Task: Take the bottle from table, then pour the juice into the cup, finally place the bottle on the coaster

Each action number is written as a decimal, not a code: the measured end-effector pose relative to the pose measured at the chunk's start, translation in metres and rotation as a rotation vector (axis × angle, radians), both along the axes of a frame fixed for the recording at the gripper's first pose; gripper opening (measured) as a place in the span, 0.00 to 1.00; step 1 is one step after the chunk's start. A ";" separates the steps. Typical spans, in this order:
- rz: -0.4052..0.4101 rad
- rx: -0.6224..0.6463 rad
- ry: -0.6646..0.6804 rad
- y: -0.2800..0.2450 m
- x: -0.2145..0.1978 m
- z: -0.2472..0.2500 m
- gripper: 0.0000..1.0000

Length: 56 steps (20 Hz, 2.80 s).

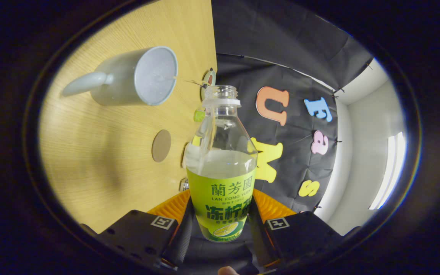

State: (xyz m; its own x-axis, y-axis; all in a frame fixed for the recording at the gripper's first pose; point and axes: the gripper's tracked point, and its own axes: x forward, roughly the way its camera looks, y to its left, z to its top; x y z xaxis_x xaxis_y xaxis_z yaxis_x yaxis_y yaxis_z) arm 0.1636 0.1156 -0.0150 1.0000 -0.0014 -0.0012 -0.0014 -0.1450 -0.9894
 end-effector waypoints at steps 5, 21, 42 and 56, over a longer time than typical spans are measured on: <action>0.003 -0.017 -0.017 0.003 0.000 0.007 0.73; -0.006 -0.060 -0.049 0.003 0.003 0.037 0.73; -0.015 -0.174 -0.104 0.011 0.006 0.067 0.73; -0.017 -0.257 -0.128 0.008 0.007 0.077 0.73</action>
State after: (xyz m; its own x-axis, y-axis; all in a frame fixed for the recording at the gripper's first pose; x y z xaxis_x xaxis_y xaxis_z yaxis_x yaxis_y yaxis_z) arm 0.1706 0.1238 0.0617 0.9918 -0.0019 0.1275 0.1165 -0.3925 -0.9124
